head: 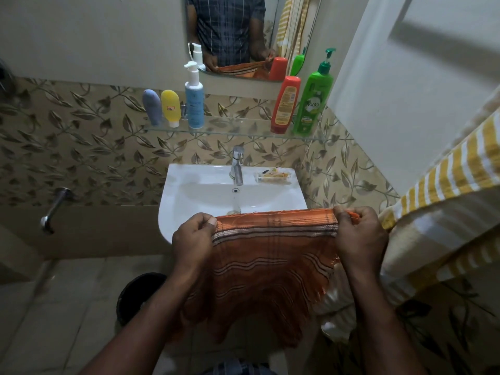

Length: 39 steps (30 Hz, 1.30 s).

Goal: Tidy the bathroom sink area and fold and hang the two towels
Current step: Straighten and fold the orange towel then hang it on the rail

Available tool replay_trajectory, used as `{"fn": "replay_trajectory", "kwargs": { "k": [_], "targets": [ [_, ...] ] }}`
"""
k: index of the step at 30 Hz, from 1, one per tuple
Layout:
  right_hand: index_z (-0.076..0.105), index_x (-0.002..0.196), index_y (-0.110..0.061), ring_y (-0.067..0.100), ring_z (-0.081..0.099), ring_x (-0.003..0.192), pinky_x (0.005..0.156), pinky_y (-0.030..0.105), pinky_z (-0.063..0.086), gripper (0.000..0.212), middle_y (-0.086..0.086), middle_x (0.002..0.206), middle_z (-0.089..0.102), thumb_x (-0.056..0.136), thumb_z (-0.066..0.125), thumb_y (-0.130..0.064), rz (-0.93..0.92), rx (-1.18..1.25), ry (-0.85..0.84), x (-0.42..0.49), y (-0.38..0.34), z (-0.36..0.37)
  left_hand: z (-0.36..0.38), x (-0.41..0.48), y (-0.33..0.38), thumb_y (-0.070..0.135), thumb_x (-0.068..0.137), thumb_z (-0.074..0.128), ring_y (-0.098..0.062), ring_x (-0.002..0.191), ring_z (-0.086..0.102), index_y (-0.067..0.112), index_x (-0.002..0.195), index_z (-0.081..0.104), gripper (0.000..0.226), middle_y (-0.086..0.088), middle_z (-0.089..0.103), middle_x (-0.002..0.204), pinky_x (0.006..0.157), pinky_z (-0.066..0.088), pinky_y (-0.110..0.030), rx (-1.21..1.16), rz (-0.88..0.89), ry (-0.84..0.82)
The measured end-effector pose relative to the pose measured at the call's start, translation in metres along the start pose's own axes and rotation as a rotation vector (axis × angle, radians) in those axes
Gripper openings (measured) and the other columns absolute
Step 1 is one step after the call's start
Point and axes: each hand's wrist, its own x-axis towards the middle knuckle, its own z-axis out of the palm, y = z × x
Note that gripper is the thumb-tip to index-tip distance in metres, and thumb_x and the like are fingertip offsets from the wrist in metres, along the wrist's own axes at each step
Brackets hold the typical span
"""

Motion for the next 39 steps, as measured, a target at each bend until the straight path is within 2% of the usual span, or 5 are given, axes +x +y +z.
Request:
{"fn": "replay_trajectory", "kwargs": {
  "k": [11,20,26,29,39],
  "targets": [
    [0.068,0.097,-0.008,0.027,0.058,0.079,0.073,0.034,0.043,0.030,0.017,0.092,0.073,0.103,0.065,-0.037,0.024,-0.011,-0.041,0.006,0.005,0.003,0.008,-0.001,-0.013,0.022,0.100,0.064,-0.024,0.080,0.060,0.012,0.081,0.071,0.023,-0.001,0.068,0.075,0.063,0.040,-0.031,0.197,0.018,-0.050],
    [0.065,0.086,-0.034,0.020,0.068,0.070,0.070,0.050,0.059,0.029,-0.006,0.073,0.071,0.088,0.058,-0.062,-0.070,0.406,-0.306,-0.007,-0.026,-0.007,0.009,0.000,-0.037,0.024,0.096,0.073,-0.009,0.066,0.063,0.025,0.084,0.068,0.013,0.004,0.070,0.070,0.065,0.044,-0.030,0.345,0.056,-0.427],
    [0.061,0.083,-0.027,0.040,0.061,0.069,0.066,0.055,0.054,0.026,0.009,0.072,0.063,0.088,0.065,-0.051,-0.192,0.493,-0.456,-0.021,-0.051,-0.005,0.022,-0.021,-0.008,0.019,0.098,0.074,-0.019,0.074,0.060,0.020,0.106,0.059,0.017,0.001,0.069,0.082,0.075,0.048,-0.035,-0.146,0.062,-0.710],
    [0.061,0.084,-0.025,0.039,0.062,0.069,0.068,0.061,0.055,0.020,0.011,0.074,0.064,0.091,0.066,-0.043,-0.199,0.502,-0.493,-0.024,-0.056,-0.003,0.036,-0.034,0.017,0.031,0.096,0.071,-0.010,0.066,0.056,0.023,0.101,0.058,0.016,0.002,0.064,0.083,0.062,0.046,-0.020,-0.401,0.104,-0.801],
    [0.061,0.088,-0.024,0.042,0.063,0.071,0.066,0.055,0.055,0.025,0.012,0.076,0.065,0.091,0.065,-0.049,-0.214,0.510,-0.453,-0.013,-0.053,-0.012,0.047,-0.042,0.027,0.029,0.086,0.081,-0.016,0.080,0.072,0.021,0.098,0.068,0.020,0.001,0.075,0.084,0.073,0.056,-0.031,-0.432,0.178,-0.735]
  ]
}}
